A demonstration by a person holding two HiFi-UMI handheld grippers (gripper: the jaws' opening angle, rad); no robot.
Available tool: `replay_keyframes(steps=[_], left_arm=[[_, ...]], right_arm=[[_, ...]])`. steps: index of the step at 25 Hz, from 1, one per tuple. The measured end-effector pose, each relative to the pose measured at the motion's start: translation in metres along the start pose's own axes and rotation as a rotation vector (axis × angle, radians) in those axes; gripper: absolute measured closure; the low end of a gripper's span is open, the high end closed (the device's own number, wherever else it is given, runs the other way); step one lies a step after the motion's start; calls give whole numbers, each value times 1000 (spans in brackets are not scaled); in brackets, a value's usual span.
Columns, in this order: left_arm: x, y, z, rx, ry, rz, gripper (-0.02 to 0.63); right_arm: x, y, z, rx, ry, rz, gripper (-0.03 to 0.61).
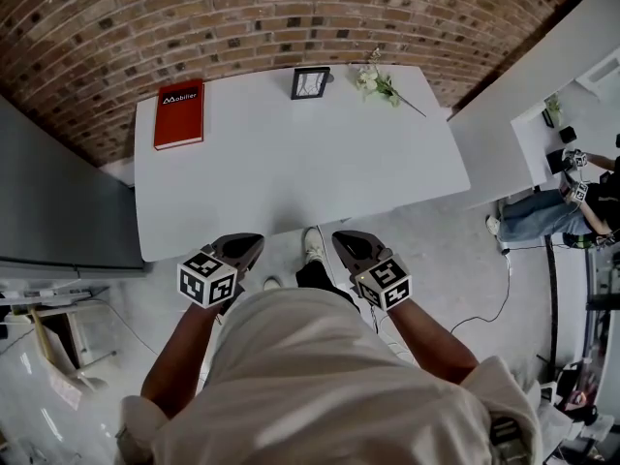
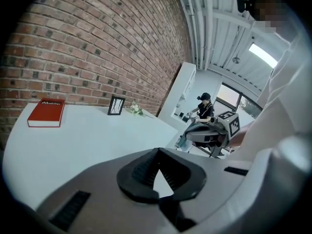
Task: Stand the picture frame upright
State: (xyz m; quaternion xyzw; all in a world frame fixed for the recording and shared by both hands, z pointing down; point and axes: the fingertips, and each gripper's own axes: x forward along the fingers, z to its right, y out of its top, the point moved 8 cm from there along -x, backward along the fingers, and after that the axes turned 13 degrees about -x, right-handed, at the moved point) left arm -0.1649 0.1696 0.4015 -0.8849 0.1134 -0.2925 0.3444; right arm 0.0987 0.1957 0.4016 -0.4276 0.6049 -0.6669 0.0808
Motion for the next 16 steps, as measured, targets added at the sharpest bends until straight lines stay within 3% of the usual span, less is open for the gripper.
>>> replay_keyframes(steps=[16], left_arm=[[5,0,-3,-10,7,-13,618]], right_arm=[[2,-4,6,-7,14,-17,574]])
